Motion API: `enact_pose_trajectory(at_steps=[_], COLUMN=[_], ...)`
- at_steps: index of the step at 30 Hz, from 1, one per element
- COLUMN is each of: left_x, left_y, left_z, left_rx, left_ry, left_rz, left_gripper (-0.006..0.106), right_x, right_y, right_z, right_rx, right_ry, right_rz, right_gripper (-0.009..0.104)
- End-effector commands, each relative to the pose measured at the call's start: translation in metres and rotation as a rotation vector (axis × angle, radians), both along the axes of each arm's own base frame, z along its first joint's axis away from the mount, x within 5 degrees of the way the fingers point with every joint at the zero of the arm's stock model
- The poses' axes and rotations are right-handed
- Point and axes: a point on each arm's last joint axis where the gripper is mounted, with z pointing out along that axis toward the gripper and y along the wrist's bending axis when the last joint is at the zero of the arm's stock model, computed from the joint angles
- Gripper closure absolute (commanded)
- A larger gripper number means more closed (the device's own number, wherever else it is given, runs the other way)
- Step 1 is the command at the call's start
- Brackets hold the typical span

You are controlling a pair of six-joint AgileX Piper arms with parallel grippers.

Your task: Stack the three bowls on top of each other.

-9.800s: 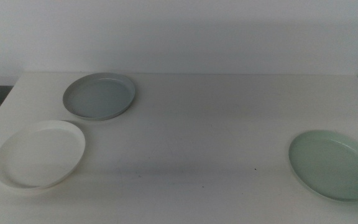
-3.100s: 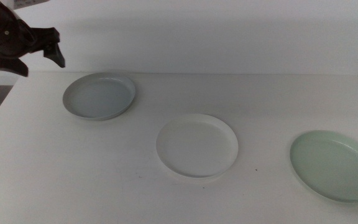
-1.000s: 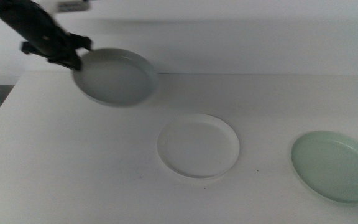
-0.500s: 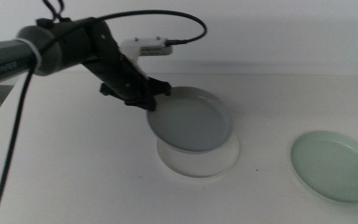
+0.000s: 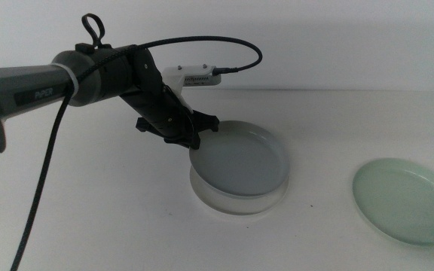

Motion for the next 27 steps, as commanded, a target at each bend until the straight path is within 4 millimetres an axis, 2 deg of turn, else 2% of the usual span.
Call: enact_pose_trajectory(at_steps=[1,7,10,13,16,19,21,22,25,27], left_x=[0.0,-0.001,-0.001,-0.001,-0.003,-0.009,-0.015,-0.019,-0.037,-0.057], left_y=[-0.002,-0.004,-0.003,-0.002,-0.001,0.004,0.01,0.012,0.021,0.028], left_z=[0.0,-0.01,-0.01,-0.008,-0.002,0.02,0.045,0.056,0.103,0.135], left_rx=[-0.008,-0.009,-0.008,-0.007,0.006,0.029,0.04,0.037,0.025,0.021], left_ry=[-0.003,0.03,0.036,0.038,0.023,-0.024,-0.067,-0.088,-0.184,-0.271], left_rz=[-0.011,-0.031,-0.03,-0.032,-0.065,-0.112,-0.12,-0.121,-0.131,-0.152], left_gripper=[0.102,0.102,0.098,0.085,0.063,0.035,0.013,0.006,0.007,0.007], right_x=[0.0,0.0,0.0,0.0,0.0,0.0,0.0,0.0,0.0,0.0], right_y=[0.0,0.0,0.0,0.0,0.0,0.0,0.0,0.0,0.0,0.0], right_z=[0.0,0.0,0.0,0.0,0.0,0.0,0.0,0.0,0.0,0.0], right_rx=[-0.011,-0.011,-0.011,-0.011,-0.011,-0.011,-0.011,-0.011,-0.011,-0.011], right_ry=[-0.011,-0.011,-0.011,-0.011,-0.011,-0.011,-0.011,-0.011,-0.011,-0.011], right_rz=[0.0,0.0,0.0,0.0,0.0,0.0,0.0,0.0,0.0,0.0], right_gripper=[0.002,0.002,0.002,0.002,0.002,0.002,0.002,0.002,0.002,0.002])
